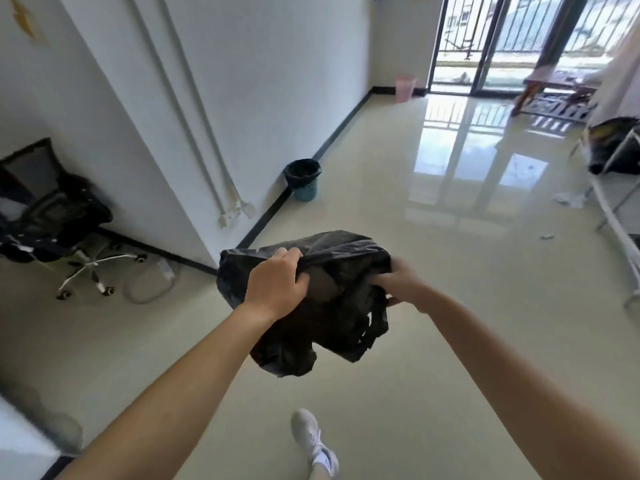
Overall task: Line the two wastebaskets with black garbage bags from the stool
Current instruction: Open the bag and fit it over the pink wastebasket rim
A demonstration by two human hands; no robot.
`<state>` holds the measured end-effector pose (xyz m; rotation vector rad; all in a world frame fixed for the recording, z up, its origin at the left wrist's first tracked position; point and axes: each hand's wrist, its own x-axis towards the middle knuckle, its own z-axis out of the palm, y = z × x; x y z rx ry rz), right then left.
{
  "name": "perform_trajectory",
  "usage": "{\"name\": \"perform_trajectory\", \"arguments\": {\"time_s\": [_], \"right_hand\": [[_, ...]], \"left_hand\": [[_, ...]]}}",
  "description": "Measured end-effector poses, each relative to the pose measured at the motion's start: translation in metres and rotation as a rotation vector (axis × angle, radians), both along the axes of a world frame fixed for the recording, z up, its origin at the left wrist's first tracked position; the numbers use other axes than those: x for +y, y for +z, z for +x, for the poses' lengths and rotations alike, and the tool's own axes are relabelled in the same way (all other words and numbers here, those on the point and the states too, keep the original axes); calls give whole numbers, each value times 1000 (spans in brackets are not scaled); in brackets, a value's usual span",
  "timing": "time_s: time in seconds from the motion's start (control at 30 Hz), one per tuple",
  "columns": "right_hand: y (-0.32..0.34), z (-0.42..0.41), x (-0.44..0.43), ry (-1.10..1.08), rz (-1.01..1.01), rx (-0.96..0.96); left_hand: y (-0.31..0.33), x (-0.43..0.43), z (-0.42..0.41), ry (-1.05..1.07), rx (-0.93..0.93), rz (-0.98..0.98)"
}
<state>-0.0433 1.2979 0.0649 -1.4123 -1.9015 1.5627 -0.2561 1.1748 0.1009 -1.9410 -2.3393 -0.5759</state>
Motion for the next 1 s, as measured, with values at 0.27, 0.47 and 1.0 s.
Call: {"name": "perform_trajectory", "arguments": {"time_s": [0.27,0.47,1.0], "right_hand": [[3,-26,243,-102,203,-303],[39,-11,414,-294,408,-480],[49,43,899,-330,675,-674]], "left_hand": [[0,264,-33,-124,-23,22],[36,457,-52,-221,-10,7],[32,962,-29,-359,163,-136]]}}
